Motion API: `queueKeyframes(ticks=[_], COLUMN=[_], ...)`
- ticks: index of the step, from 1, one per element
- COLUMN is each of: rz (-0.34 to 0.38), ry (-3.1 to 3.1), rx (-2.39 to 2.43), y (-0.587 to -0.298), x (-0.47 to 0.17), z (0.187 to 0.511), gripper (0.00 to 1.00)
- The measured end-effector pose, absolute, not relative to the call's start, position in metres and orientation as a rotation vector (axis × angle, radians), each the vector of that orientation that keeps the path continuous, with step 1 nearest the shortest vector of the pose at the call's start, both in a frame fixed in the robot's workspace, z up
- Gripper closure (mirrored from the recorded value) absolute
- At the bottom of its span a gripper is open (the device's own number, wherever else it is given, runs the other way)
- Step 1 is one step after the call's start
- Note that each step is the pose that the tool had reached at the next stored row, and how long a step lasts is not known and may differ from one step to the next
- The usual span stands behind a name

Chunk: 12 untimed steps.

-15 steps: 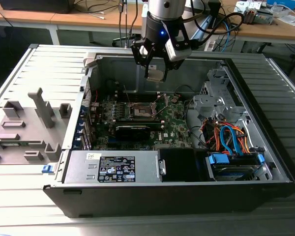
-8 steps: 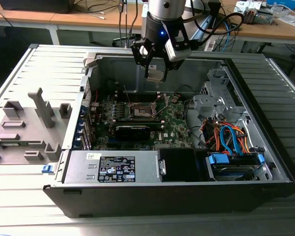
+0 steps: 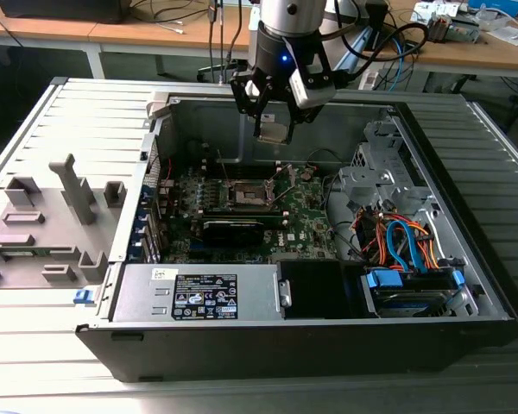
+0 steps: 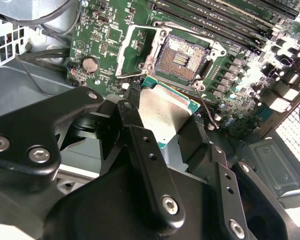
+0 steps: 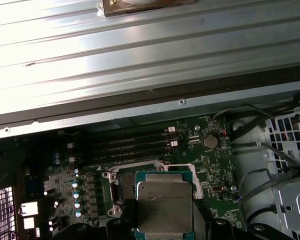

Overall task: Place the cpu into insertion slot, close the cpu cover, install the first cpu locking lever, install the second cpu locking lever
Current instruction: 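Place the cpu into insertion slot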

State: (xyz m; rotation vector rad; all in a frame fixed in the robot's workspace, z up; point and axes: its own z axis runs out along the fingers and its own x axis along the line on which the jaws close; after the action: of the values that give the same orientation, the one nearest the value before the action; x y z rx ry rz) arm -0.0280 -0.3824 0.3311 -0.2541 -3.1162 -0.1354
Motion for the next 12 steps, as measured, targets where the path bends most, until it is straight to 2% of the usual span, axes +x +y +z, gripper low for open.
queueKeyframes(ticks=[12], rz=[-0.135], ry=[-3.115], rx=[-0.270], y=[-0.3824], x=[-0.0280], z=[0.3301], gripper=[0.46])
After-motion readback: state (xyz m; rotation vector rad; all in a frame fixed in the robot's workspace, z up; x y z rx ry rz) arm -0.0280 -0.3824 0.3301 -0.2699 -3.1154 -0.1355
